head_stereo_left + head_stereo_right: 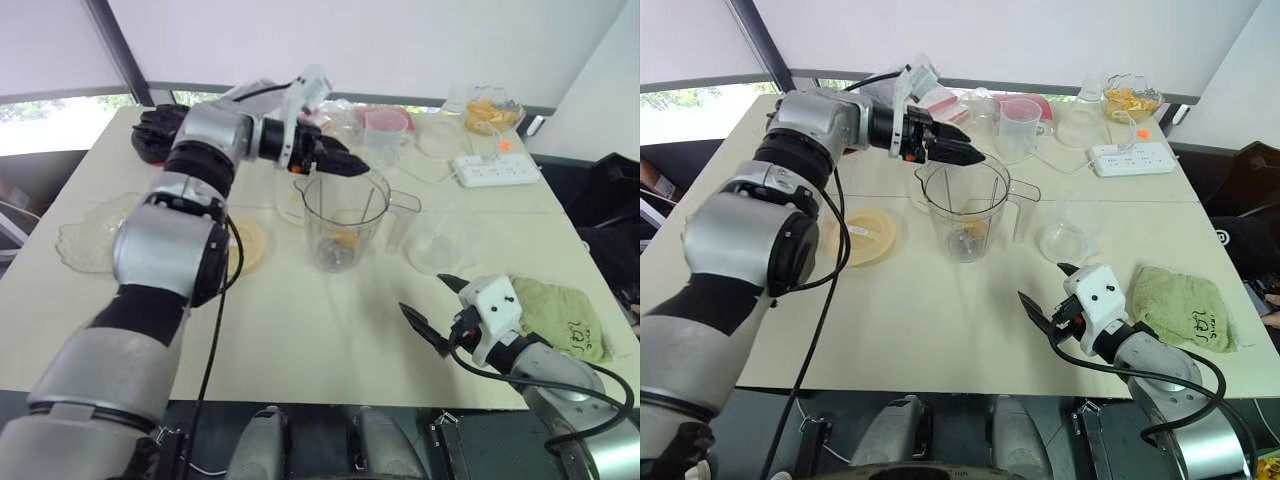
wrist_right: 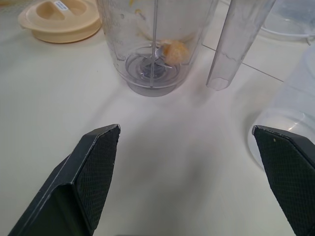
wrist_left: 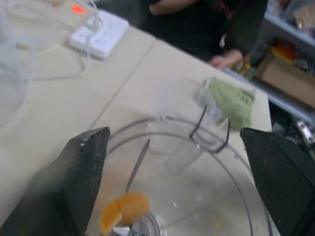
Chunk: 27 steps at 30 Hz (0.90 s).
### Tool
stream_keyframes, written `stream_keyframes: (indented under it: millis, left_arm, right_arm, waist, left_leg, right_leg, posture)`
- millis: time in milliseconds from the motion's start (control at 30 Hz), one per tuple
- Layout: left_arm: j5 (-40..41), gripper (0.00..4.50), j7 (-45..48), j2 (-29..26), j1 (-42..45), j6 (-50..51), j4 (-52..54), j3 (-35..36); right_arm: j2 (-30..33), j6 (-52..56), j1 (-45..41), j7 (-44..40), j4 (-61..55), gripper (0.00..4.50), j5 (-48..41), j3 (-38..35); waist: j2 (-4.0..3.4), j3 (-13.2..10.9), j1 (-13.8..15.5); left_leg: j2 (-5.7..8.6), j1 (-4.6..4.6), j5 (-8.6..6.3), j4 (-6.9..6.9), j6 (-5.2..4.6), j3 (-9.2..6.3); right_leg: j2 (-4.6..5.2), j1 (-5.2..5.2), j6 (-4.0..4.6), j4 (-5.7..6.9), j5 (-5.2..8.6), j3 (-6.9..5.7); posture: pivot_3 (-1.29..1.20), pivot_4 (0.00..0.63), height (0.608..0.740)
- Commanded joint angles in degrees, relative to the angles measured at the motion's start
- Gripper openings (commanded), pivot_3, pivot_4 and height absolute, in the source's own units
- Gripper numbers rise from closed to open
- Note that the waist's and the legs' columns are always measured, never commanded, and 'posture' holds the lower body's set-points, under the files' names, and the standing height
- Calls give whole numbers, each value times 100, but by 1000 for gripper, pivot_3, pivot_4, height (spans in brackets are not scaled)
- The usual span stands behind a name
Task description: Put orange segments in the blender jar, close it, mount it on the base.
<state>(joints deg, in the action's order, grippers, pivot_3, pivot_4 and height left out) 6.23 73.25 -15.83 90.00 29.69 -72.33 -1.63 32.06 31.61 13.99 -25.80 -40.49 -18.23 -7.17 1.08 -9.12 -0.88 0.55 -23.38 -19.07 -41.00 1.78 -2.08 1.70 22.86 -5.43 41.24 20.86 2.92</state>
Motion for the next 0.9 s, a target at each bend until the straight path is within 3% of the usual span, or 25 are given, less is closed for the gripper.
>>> stream_keyframes:
  millis: [33,300,433,633,767,900]
  left_arm:
    - [281,4393,-191,-214,239,205,83,454]
    - [818,4393,-664,-688,-508,826,880,1153]
    - [954,4393,-536,-916,-1630,1052,2405,1008]
    - [1071,4393,-430,-1296,-4191,972,5520,491]
    - [1223,4393,-581,-1381,-5136,976,6592,313]
    - [1300,4393,-890,-1378,-5403,1074,6943,253]
  right_arm:
    - [31,-110,-116,-45,-167,4500,3,-59]
    - [4,-162,-190,-12,72,4500,42,-267]
    - [-85,-186,-184,121,209,4500,30,-499]
    - [-551,-427,-309,894,733,4500,359,-986]
    - [-891,-475,-615,1302,1146,4500,389,-1209]
    - [-1153,-501,-905,1425,1537,4500,322,-1212]
  waist:
    - [0,0,-12]
    - [-2,1,-15]
    - [-3,2,-8]
    - [-7,4,-7]
    - [-26,19,45]
    - [-33,15,156]
  left_leg:
    - [0,0,0,0,0,0]
    - [-1,1,1,0,3,0]
    - [-1,2,13,0,23,-1]
    - [-3,3,17,3,32,0]
    - [-3,23,18,1,33,0]
    - [0,120,-5,2,-9,-5]
  right_leg:
    - [0,0,0,0,0,0]
    - [4,1,0,3,0,0]
    - [6,1,0,5,0,2]
    - [10,2,0,6,0,9]
    - [14,-25,0,1,0,7]
    - [13,-133,0,-15,0,3]
  posture:
    - [0,150,740]
    - [0,150,740]
    - [0,150,740]
    - [0,150,740]
    - [0,150,740]
    - [0,150,740]
